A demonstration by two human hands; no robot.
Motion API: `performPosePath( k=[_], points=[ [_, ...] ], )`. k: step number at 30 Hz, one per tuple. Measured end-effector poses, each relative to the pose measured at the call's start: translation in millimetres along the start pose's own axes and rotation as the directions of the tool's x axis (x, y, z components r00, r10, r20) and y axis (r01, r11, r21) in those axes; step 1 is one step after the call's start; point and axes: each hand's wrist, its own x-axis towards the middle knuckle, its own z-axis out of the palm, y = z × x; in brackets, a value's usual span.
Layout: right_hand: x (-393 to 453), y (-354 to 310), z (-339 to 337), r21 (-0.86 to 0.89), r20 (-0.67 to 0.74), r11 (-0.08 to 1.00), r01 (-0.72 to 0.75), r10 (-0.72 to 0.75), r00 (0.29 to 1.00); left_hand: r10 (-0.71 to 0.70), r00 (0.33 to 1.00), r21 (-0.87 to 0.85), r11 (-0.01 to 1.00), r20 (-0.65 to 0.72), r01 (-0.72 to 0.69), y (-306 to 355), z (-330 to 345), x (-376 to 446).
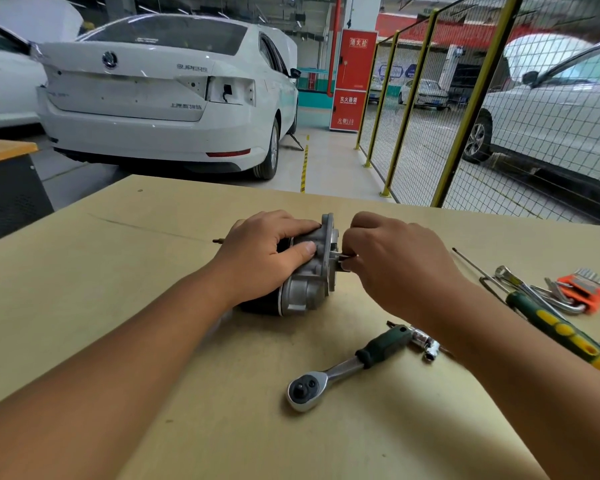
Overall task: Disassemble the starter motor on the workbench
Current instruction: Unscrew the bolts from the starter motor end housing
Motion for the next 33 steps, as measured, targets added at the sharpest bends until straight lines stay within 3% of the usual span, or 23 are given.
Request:
performPosePath(
  k=[5,9,16,19,24,28,33],
  points=[
    [1.3,6.5,-4.8,0.214,0.079,0.976,0.031,-0.049,0.996,-0.004,1.0,-0.023,1.0,-0.017,0.003,-0.4,0.4,0.4],
    [2.2,2.6,-2.9,0.188,0.158,0.982,-0.021,-0.009,0.987,-0.001,1.0,-0.026,1.0,-0.014,0.0,0.9,-0.7,-0.1],
    [-0.3,3.3,-9.9,0.025,0.047,0.999,0.032,-0.033,0.998,0.026,1.0,-0.035,0.999,0.001,-0.026,1.4,-1.6,-1.3],
    [-0.5,2.4,-9.6,0.064,0.055,0.998,0.007,-0.011,0.998,0.035,0.999,-0.044,0.998,-0.006,-0.035,0.7,-0.7,-0.4],
    [0.5,7.7,-13.1,0.274,0.082,0.962,0.018,-0.042,0.996,0.032,0.999,-0.047,0.998,-0.02,-0.033,-0.5,0.8,0.1],
    [0.8,7.4,-13.2,0.23,0.162,0.973,0.004,-0.043,0.986,0.037,0.999,-0.043,0.998,-0.021,-0.037,-0.7,0.7,-0.7],
    [-2.1,4.0,-15.3,0.107,0.095,0.994,-0.008,-0.002,0.996,0.038,0.999,-0.046,0.998,-0.02,-0.039,0.0,0.1,-1.4]
  ],
)
